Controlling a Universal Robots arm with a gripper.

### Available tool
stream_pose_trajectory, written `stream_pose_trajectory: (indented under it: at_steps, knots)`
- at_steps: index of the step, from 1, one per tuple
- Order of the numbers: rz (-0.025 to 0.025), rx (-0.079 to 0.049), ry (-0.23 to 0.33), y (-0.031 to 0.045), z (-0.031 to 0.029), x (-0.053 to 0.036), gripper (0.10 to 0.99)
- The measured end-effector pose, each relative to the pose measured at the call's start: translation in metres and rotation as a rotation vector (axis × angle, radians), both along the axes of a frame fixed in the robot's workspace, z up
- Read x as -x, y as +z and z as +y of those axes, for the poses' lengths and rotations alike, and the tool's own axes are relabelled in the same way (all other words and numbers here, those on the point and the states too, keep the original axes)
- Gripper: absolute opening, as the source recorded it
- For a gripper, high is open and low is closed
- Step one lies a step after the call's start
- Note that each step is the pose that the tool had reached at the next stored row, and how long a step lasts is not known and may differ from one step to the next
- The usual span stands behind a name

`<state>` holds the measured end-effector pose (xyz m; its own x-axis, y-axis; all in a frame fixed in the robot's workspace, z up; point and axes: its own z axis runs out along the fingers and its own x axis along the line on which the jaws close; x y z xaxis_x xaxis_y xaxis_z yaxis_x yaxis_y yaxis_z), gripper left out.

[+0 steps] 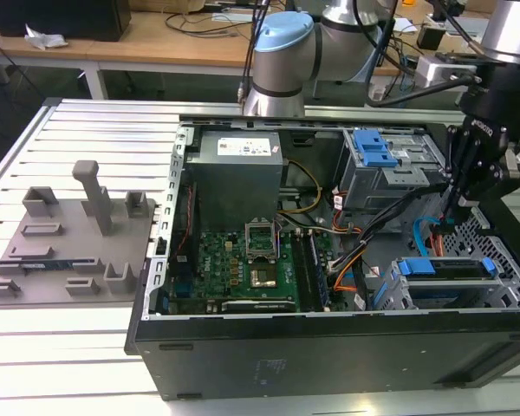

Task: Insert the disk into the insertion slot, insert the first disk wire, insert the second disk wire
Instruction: 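Insert the first disk wire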

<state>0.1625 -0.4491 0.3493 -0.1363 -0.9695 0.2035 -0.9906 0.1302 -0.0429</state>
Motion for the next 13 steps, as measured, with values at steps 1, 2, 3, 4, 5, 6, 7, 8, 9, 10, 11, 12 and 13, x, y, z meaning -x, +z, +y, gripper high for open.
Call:
stream_pose_trajectory:
  at_steps: [1,2,3,4,5,6,7,8,9,10,11,12,13]
  knots:
    - [0.0000,-0.010,0.000,0.0002,-0.0025,0.0000,0.165]
    - [0.0000,-0.026,0.000,0.0003,-0.0063,0.0000,0.165]
    - [0.0000,-0.040,0.000,0.0004,-0.0097,-0.0001,0.165]
    - [0.0000,-0.050,0.000,0.0005,-0.0121,-0.0001,0.165]
    - [0.0000,-0.058,0.000,0.0006,-0.0146,-0.0001,0.165]
    - [0.0000,-0.064,0.000,0.0009,-0.0178,-0.0001,0.165]
    - [0.0000,-0.067,0.000,0.0009,-0.0213,-0.0001,0.165]
    - [0.0000,-0.068,0.000,0.0008,-0.0247,-0.0001,0.165]
    - [0.0000,-0.068,0.001,0.0008,-0.0274,-0.0001,0.165]
    - [0.0002,-0.068,0.007,0.0009,-0.0290,-0.0001,0.165]
    - [0.0006,-0.068,0.019,0.0008,-0.0292,-0.0001,0.165]
    - [0.0009,-0.068,0.028,0.0008,-0.0293,-0.0001,0.165]
    - [0.0012,-0.068,0.037,0.0009,-0.0294,-0.0001,0.165]
